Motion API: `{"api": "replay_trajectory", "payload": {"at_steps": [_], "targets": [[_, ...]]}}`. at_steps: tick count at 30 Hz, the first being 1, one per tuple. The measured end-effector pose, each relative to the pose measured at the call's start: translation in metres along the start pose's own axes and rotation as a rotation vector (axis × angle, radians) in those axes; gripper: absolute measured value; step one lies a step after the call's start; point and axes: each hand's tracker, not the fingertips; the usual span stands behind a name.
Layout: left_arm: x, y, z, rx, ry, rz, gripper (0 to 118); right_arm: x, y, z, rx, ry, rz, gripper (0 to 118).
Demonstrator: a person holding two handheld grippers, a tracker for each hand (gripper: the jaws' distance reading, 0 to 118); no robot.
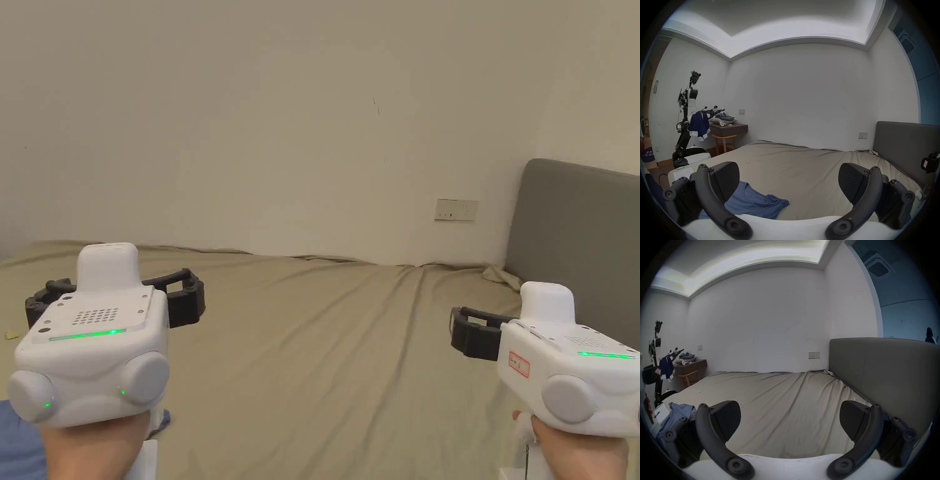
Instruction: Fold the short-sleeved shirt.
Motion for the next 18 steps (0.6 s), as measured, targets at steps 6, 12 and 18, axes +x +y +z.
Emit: {"api": "replay_trajectory", "payload": {"at_steps": [6, 12, 18], "targets": [[0.004, 0.000, 0.001, -0.005, -0.038, -0.031, 118, -0.009, 0.010, 0.005, 0.019, -0.012, 0.076, 118], [0.008, 0.000, -0.001, -0.037, -0.027, -0.102, 112, -0.018, 0.012, 0.012, -0.007, -0.005, 0.065, 104], [0.004, -0.007, 0.002, -0.050, -0.030, -0.079, 3, -0.013, 0.007, 0.015, -0.018, -0.015, 0.038, 3]]}}
